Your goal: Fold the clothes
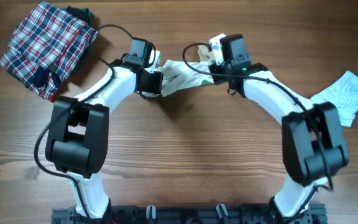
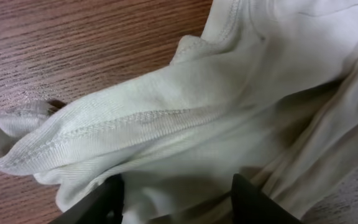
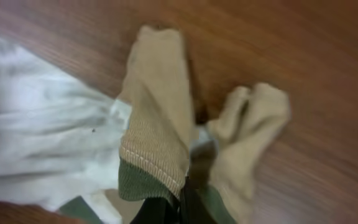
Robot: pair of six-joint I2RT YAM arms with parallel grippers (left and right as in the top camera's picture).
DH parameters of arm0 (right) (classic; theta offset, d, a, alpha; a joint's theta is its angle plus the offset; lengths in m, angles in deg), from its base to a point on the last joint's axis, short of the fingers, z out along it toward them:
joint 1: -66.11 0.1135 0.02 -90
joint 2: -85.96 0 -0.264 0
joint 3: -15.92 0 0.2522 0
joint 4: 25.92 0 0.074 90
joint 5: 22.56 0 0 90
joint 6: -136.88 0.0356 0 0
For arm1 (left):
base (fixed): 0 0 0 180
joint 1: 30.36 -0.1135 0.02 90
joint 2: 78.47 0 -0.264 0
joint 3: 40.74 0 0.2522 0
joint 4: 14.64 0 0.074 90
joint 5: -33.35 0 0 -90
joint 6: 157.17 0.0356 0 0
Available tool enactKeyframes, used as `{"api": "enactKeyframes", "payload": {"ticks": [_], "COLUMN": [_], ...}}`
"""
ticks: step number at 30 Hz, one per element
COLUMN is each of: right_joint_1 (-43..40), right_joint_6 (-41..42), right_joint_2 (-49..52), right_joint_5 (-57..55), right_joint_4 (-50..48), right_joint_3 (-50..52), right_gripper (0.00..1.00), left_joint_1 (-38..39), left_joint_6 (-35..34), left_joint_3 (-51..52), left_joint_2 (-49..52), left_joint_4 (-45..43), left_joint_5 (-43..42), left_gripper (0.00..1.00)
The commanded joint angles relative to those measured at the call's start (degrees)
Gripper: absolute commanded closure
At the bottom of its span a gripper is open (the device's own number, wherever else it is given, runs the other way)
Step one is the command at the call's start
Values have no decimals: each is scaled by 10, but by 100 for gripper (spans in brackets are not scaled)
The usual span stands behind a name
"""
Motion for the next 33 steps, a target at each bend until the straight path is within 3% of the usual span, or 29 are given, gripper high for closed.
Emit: {"api": "enactKeyframes", "payload": {"ticks": [1,12,15,20,22,23,28,31,33], "right_joint_1": [1,0,0,0,0,0,0,0,0], "right_joint_6": [50,145,197,316,339,348,363,349,311], "right_joint_2": [-63,-91,-91,-91,-91,-91,-91,-91,-91], "right_joint_5": [-26,-28,-33,-136,-143,-143,-141,-124,-71], "right_joint_4": [29,177,226,325,345,347,328,280,241], "right_joint_3": [-12,-12,-12,-12,-12,-12,-12,-12,-12], "right_gripper": [96,96,95,94,72,35,14,15,22], "left_joint_1": [-1,-1,-1,-1,-1,-1,-1,-1,-1], "left_joint_6": [-7,-5,-5,-5,-5,-5,-5,-5,-5], "left_joint_3": [5,5,5,5,5,5,5,5,5], "left_joint_2": [7,7,7,7,7,7,7,6,6], "left_joint_4": [0,16,18,18,17,17,18,17,17], "left_joint_5": [8,8,8,8,8,8,8,8,8], "left_gripper": [44,43,43,43,42,42,42,42,42]}}
